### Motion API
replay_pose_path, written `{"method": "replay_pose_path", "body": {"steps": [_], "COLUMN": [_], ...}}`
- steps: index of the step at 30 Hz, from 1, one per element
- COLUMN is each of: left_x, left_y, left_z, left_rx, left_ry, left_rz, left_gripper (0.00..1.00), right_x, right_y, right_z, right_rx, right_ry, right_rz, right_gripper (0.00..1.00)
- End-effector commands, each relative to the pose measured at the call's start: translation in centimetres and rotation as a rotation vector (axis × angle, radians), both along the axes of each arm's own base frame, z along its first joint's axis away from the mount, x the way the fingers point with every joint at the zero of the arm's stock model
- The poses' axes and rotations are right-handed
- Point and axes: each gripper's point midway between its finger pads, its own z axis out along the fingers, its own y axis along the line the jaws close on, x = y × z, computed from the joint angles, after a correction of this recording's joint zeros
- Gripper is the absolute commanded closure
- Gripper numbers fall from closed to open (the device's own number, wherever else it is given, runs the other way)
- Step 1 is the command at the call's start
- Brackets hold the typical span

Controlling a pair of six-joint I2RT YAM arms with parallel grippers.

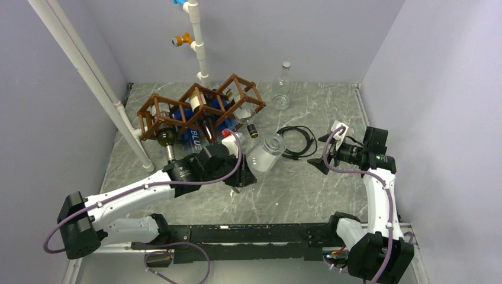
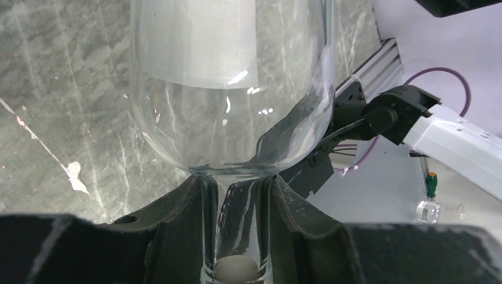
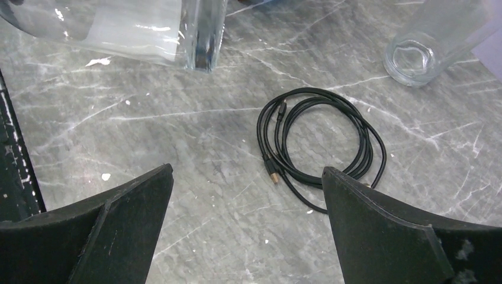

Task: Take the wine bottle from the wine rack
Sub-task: Pick up the wine bottle from the wine rack.

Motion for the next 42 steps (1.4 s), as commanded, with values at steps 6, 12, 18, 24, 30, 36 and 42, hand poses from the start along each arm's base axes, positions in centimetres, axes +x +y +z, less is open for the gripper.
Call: {"method": "replay_pose_path", "body": {"steps": [6,12,18,24,30,36,42], "left_x": [0.5,-0.1,-0.6,-1.3,-2.1,-2.4,-2.8], "left_y": [-3.8,-4.7,-5.1,-5.3,-5.6,-5.7,-6.1], "left_z": [8.1,6.8,6.2,4.5,3.2,2.7,2.7], "left_rx": [-0.22,-0.158,-0.103,-0.035,0.01,0.054,0.058], "left_ry": [-0.098,-0.022,0.03,0.099,0.161,0.188,0.212], "left_rz": [-0.068,-0.12,-0.161,-0.2,-0.248,-0.279,-0.314], "left_gripper": [1.0,1.0,1.0,1.0,1.0,1.0,1.0], "right_x": [-1.5,-2.2,-2.9,-4.0,-4.2,-4.6,-4.9], "right_y": [1.4,2.9,5.1,6.8,7.6,8.3,9.1], "right_z": [1.0,-0.2,-3.2,-5.3,-6.7,-7.9,-9.1], "right_rx": [-0.022,-0.021,-0.103,-0.149,-0.192,-0.222,-0.26], "right_ry": [-0.099,-0.086,-0.076,-0.072,-0.061,-0.043,-0.044], "right_rz": [0.136,0.216,0.326,0.427,0.465,0.499,0.533], "right_gripper": [0.01,0.01,0.01,0.01,0.02,0.02,0.03]}}
